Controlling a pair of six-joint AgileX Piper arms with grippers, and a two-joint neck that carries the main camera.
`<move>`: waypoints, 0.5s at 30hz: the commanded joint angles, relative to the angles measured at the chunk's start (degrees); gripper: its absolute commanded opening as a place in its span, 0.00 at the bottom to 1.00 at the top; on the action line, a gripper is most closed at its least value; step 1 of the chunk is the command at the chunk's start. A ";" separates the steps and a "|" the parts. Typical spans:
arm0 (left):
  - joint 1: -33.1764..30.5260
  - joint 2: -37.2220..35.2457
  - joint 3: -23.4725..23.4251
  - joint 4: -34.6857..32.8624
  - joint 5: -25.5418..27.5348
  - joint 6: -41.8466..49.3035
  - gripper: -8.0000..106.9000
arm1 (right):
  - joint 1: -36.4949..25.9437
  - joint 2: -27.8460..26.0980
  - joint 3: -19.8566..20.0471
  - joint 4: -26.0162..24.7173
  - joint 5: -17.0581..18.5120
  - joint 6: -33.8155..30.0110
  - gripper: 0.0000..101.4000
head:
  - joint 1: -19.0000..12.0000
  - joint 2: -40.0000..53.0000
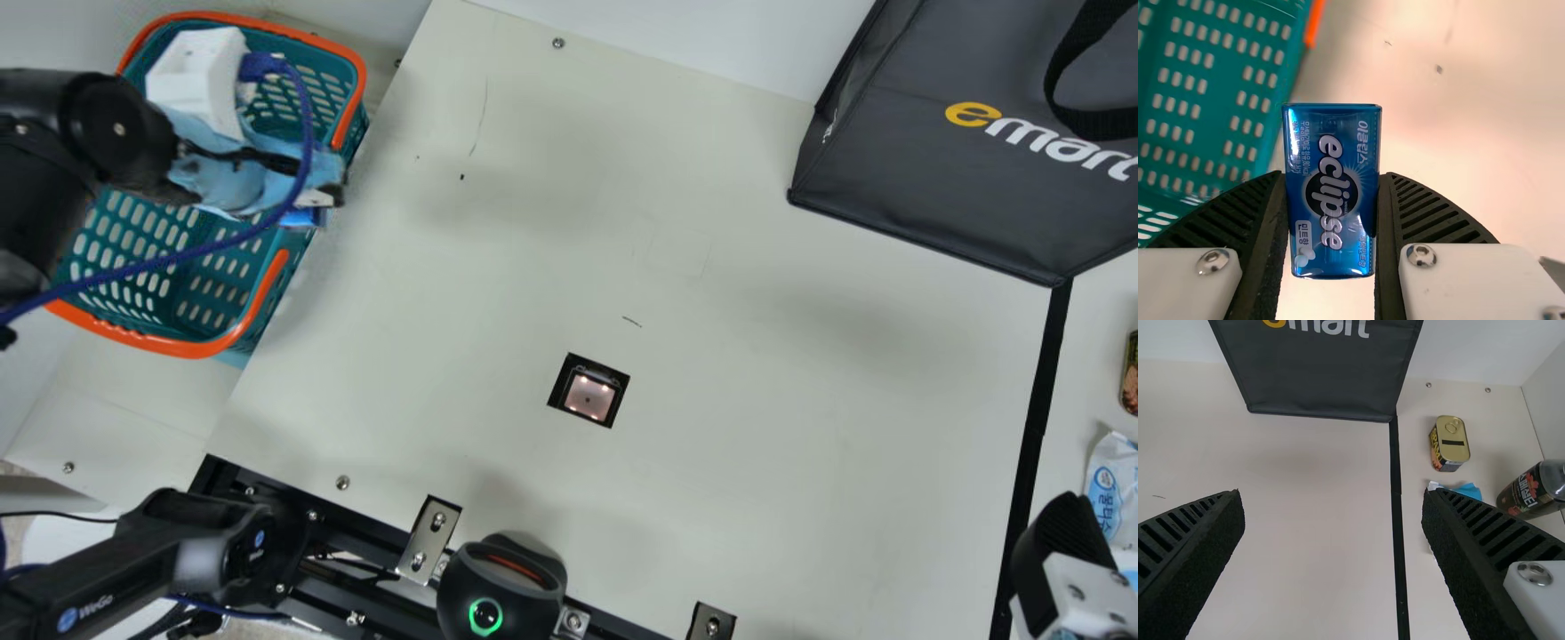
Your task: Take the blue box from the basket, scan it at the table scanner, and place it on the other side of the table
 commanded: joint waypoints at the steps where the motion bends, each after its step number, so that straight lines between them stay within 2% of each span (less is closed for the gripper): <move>1: -4.77 -0.22 0.51 0.60 0.16 -2.02 0.00 | 0.00 0.00 0.00 0.00 0.00 0.00 0.94 | -1.75 0.14; 15: -24.63 -0.06 2.00 4.57 0.70 -14.59 0.00 | 0.00 0.00 0.00 0.00 0.00 0.00 0.94 | -1.75 0.14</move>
